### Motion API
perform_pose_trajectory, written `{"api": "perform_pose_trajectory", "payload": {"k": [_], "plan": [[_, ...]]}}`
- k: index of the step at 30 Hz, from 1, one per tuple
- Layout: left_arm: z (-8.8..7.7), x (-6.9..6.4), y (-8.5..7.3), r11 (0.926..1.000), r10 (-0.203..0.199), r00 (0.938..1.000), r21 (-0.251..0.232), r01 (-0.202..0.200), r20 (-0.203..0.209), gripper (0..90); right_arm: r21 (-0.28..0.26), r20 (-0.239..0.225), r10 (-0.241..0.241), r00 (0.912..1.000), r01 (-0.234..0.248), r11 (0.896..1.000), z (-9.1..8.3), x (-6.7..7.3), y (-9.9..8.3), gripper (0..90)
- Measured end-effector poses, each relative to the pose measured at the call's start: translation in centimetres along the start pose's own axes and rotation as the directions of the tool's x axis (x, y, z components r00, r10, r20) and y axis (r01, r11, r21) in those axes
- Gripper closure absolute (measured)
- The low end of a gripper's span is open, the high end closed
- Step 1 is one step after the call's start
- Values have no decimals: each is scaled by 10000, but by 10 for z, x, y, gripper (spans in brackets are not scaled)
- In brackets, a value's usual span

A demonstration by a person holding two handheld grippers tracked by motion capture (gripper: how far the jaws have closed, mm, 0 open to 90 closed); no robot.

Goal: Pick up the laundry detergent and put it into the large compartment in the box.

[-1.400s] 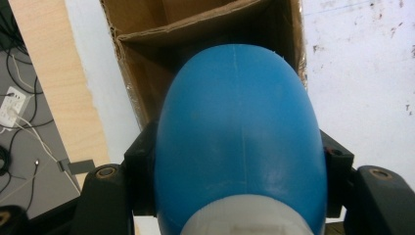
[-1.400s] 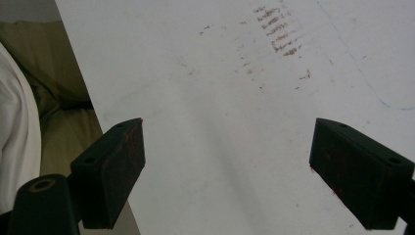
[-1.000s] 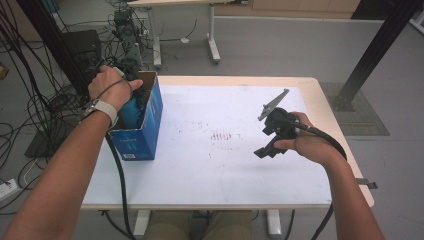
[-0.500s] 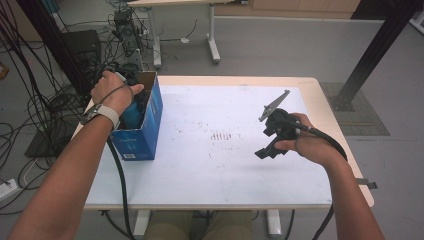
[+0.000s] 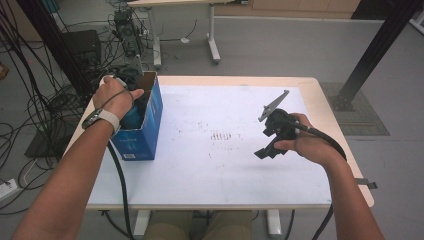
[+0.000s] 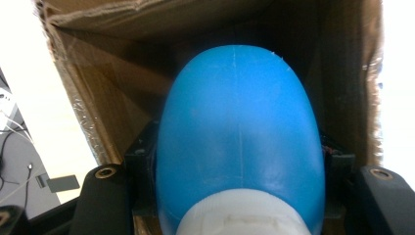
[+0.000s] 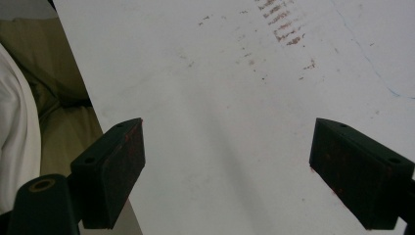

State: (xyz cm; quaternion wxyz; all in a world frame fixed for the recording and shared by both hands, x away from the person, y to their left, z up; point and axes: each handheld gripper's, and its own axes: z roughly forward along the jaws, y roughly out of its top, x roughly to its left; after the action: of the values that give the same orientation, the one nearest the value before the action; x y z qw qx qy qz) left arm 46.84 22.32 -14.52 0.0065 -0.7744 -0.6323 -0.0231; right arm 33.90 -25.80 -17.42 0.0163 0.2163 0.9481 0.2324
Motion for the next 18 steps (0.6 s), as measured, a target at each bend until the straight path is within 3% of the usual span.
{"api": "perform_pose_trajectory", "payload": {"k": [5,18], "plan": [[6,3,1,10000,-5,9998,94,4,178,371,25,-16,41,10000,-41,10000,1,-1,0,134],[7,3,1,10000,12,9998,62,-13,181,371,31,-7,78,10000,-78,10000,1,-1,-2,134]]}}
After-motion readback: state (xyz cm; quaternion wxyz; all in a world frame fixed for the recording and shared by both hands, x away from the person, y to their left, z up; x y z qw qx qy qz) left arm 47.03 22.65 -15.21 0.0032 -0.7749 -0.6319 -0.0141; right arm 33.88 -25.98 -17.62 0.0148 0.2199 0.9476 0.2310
